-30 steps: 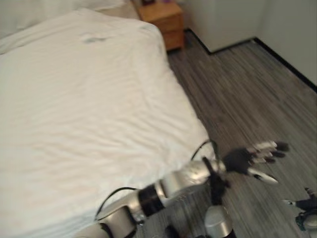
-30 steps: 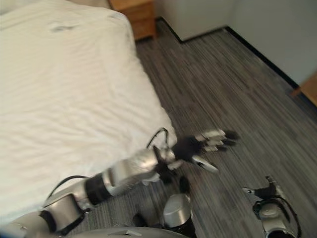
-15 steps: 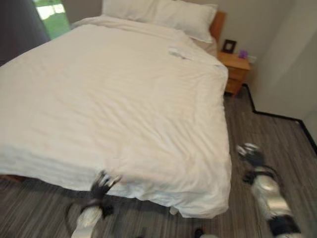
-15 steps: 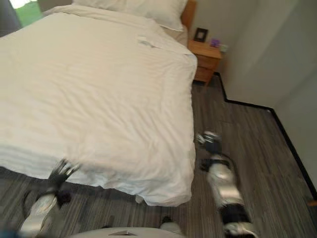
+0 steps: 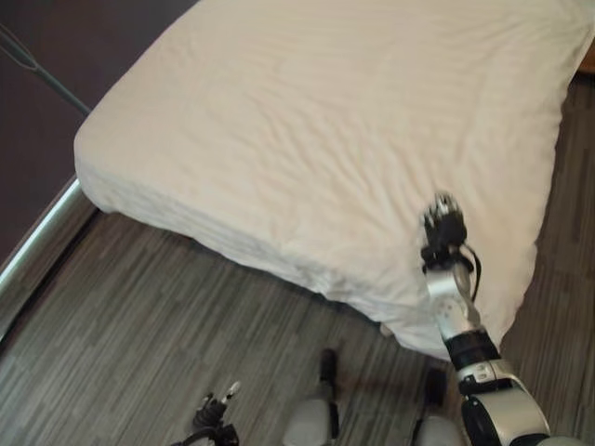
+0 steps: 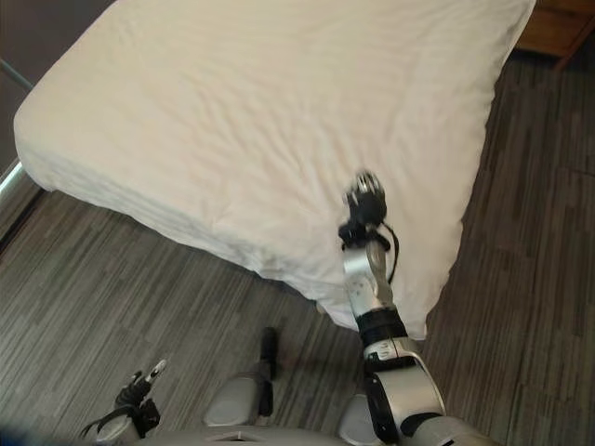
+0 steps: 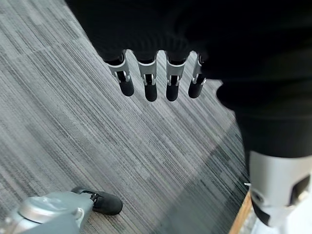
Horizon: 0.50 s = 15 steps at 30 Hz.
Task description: Making the bed.
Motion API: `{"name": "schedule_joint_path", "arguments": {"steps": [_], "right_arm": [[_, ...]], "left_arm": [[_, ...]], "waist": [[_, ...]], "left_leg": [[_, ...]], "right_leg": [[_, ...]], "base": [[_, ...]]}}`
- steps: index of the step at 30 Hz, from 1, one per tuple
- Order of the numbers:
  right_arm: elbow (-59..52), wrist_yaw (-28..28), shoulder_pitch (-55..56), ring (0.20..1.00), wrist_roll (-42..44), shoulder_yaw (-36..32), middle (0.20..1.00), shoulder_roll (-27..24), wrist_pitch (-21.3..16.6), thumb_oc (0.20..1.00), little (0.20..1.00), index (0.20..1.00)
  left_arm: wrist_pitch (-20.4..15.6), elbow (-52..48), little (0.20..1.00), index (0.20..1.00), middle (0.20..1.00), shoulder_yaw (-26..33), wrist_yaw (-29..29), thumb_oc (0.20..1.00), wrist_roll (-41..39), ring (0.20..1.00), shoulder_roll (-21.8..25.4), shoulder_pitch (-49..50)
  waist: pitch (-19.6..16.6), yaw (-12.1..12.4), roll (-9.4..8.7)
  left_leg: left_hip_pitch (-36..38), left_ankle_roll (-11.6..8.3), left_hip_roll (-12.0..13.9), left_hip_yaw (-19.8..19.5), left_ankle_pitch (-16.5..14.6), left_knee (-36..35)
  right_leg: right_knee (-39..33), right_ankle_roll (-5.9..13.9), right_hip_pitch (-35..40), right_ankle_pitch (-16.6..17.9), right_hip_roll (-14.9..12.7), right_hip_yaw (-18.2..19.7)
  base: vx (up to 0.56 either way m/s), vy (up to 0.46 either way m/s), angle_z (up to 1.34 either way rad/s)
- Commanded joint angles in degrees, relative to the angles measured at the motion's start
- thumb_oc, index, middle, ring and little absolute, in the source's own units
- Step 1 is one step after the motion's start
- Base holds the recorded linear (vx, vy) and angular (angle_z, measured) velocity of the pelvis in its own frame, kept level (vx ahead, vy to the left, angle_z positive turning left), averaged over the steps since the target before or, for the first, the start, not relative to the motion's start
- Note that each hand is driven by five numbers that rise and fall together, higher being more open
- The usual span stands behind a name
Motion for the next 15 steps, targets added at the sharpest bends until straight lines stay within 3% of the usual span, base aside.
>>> {"name": "schedule_joint_path", "arguments": {"steps": [1,5,8,9,10,11,15], "right_arm": [[-0.4,-2.2,1.6,0.2,-5.1,-2.2,0.2,-1.7,3.0,0.2,0.2,0.2],[0.3,-1.0,9.3,0.2,-13.0,-5.8,0.2,-7.4,7.0,0.2,0.2,0.2],[1.8,0.2,14.6,0.2,-18.1,-9.2,0.2,-11.5,9.7,0.2,0.2,0.2],[2.7,1.8,17.6,0.2,-19.4,-10.5,0.2,-13.1,11.0,0.2,0.2,0.2],[2.7,1.9,17.7,0.2,-19.4,-10.6,0.2,-13.0,11.0,0.2,0.2,0.2],[1.7,3.0,20.1,0.2,-19.8,-12.1,0.2,-13.9,11.7,0.2,0.2,0.2],[-1.3,3.6,21.9,0.2,-18.4,-12.7,0.2,-12.6,11.9,0.2,0.2,0.2]], "left_arm": [[-3.8,-6.4,1.0,1.0,1.0,-1.4,-2.4,1.0,2.0,1.0,4.6,-3.5],[-2.9,-13.8,1.0,1.0,1.0,-1.6,-5.5,1.0,7.5,1.0,6.7,-1.0],[-1.8,-18.6,1.0,1.0,1.0,-1.7,-8.3,1.0,12.8,1.0,9.3,-0.6],[-1.2,-20.7,1.0,1.0,1.0,-2.7,-11.0,1.0,15.0,1.0,11.3,-1.3],[-1.1,-20.7,1.0,1.0,1.0,-2.7,-11.0,1.0,15.0,1.0,11.3,-1.3],[-0.4,-21.6,1.0,1.0,1.0,-4.1,-12.8,1.0,16.4,1.0,12.3,-1.9],[0.7,-21.7,1.0,1.0,1.0,-6.3,-14.5,1.0,16.1,1.0,11.9,-2.6]], "waist": [[1.4,-3.3,-2.21],[0.9,-5.2,-4.01],[0.0,-7.3,-6.74],[0.0,-8.9,-8.72],[0.0,-8.8,-8.77],[0.5,-10.6,-10.47],[1.8,-11.7,-11.24]], "left_leg": [[8.2,-0.14,-2.3,5.6,-5.1,0.7],[9.7,0.27,-2.2,7.3,-6.1,0.7],[11.2,0.93,-2.5,8.4,-7.1,0.7],[12.2,1.21,-2.7,9.1,-7.7,0.7],[12.3,1.23,-2.7,9.2,-7.8,0.7],[12.8,1.29,-2.7,9.8,-7.9,0.7],[12.9,1.86,-1.7,11.7,-7.5,0.7]], "right_leg": [[0.9,-0.73,-2.3,-2.6,0.1,0.9],[0.9,-0.33,-1.7,-2.4,0.3,2.0],[0.9,0.15,-1.9,-1.0,0.3,3.0],[0.9,0.62,-2.7,0.4,0.6,4.0],[0.9,0.65,-2.7,0.4,0.6,4.2],[0.9,1.69,-3.8,2.2,0.9,5.4],[4.0,2.36,-4.1,1.6,1.8,6.2]], "base": [[-0.03,0.047,-0.17],[-0.02,0.07,-0.19],[-0.05,0.042,-0.33],[-0.06,0.018,-0.38],[-0.14,-0.002,-0.37],[-0.09,-0.007,-0.32],[-0.24,-0.011,-0.42]]}}
